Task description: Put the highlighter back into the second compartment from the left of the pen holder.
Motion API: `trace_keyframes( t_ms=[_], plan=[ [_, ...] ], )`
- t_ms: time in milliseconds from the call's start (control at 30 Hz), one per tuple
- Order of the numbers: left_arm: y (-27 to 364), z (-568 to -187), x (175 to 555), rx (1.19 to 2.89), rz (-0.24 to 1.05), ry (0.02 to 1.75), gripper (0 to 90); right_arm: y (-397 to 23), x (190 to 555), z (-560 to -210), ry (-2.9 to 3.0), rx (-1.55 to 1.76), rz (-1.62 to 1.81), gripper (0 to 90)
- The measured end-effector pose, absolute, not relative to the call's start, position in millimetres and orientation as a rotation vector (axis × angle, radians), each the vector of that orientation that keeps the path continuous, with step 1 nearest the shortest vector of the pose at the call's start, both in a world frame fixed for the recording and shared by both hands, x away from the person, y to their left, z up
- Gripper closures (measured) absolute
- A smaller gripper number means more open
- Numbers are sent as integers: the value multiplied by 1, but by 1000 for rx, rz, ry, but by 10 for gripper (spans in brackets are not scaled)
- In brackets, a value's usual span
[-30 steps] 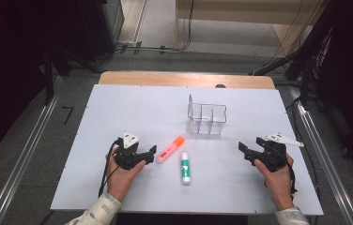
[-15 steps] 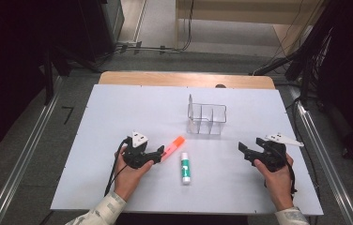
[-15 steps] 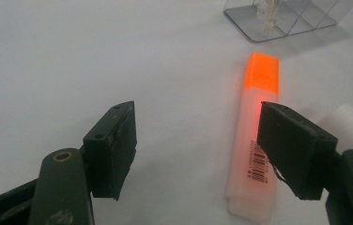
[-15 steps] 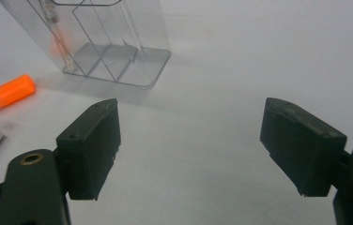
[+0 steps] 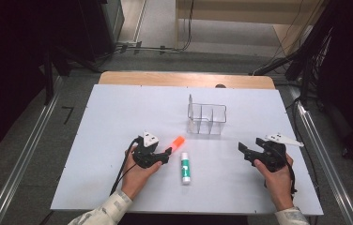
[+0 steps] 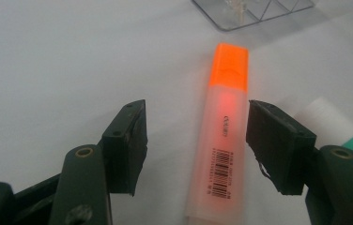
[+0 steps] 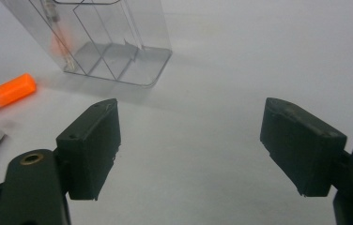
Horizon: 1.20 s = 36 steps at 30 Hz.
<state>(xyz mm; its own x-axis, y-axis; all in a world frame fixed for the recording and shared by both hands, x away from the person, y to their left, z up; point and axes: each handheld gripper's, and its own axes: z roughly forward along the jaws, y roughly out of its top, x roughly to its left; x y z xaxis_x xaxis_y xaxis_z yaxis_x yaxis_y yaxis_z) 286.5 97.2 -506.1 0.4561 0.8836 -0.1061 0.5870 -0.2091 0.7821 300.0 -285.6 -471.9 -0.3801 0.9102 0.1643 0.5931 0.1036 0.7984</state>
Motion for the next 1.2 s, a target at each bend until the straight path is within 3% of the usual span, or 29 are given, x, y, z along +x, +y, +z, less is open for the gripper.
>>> trace_keyframes(
  t_ms=[633,800,1033,1200],
  plan=[
    [82,-513,287,1993,490,1200,430,-285,300,-472,2020,1470,1173,192],
    [81,-513,287,2006,526,1205,516,-285,300,-472,2022,1470,1172,193],
    [77,-513,285,2031,552,1193,553,-284,300,-472,2024,1465,1172,193],
    [72,-512,283,2056,564,1173,651,-284,300,-472,2023,1466,1174,194]
  ],
)
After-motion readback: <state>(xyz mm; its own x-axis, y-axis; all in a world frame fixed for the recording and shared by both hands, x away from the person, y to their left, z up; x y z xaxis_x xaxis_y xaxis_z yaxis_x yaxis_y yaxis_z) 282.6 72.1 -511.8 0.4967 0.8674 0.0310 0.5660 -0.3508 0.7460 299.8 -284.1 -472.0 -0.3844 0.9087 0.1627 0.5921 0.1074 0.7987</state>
